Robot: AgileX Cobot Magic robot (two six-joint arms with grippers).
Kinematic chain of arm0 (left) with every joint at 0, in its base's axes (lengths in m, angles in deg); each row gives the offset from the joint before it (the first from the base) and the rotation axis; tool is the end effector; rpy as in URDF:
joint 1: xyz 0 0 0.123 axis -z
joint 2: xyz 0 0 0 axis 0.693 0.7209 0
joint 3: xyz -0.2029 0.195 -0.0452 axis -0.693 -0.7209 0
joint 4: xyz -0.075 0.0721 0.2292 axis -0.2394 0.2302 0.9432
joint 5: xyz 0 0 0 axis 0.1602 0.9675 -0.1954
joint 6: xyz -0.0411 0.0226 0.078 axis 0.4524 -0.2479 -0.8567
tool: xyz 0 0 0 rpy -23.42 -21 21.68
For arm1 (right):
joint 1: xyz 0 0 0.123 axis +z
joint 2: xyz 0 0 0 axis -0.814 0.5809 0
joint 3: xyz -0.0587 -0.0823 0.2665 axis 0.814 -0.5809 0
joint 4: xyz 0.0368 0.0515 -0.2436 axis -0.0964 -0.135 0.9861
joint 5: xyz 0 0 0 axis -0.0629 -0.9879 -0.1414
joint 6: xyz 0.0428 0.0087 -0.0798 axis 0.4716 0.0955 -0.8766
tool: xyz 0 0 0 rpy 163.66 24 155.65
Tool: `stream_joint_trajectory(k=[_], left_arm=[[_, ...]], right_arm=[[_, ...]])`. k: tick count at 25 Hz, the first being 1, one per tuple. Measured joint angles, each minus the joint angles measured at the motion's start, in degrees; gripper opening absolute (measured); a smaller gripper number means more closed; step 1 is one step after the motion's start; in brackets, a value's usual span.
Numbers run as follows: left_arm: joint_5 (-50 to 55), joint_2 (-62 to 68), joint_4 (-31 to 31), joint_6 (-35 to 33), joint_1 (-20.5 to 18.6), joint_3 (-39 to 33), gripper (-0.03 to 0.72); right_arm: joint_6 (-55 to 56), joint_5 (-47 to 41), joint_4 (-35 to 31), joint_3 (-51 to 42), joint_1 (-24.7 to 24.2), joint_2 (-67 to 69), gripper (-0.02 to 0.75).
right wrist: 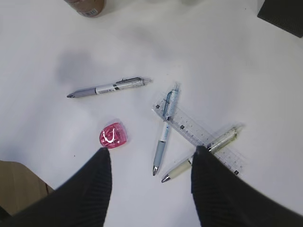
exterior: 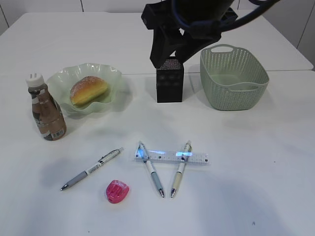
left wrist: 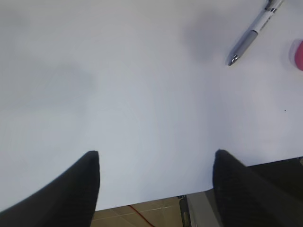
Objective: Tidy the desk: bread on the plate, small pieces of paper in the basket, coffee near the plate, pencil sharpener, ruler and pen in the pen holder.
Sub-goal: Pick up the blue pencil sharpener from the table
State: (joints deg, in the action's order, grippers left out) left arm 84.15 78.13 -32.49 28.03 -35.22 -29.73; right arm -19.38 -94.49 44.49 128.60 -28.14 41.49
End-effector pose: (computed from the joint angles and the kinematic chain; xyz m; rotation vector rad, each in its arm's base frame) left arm 0.1787 -0.0218 0.3328 0.1191 2.7743 0.0290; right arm 0.3358 0.1896 0.3605 -0.6854 2.6429 0.4505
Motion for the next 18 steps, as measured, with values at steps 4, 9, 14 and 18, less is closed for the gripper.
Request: stream_joint_trajectory(k=[4, 9, 14, 18], left_arm=[[0.0, 0.8, -1.1, -0.5, 2.0, 0.0, 0.526], [0.0, 3.2, -1.5, -0.8, 8.8, 0.3, 0.526], [0.0, 7.5, -1.8, -0.7, 15.9, 0.6, 0.526], [-1.7, 12.2, -1.9, -0.6, 19.5, 0.6, 0.526]], right_arm=[[1.6, 0.0, 1.1, 0.0, 0.1, 0.0, 0.426], [3.1, 0.0, 5.9, 0.0, 0.2, -0.5, 0.426], [6.7, 0.0, 12.4, 0.0, 0.0, -1.2, 0.426], [8.0, 0.0, 14.0, 0.0, 0.0, -1.2, 0.426]])
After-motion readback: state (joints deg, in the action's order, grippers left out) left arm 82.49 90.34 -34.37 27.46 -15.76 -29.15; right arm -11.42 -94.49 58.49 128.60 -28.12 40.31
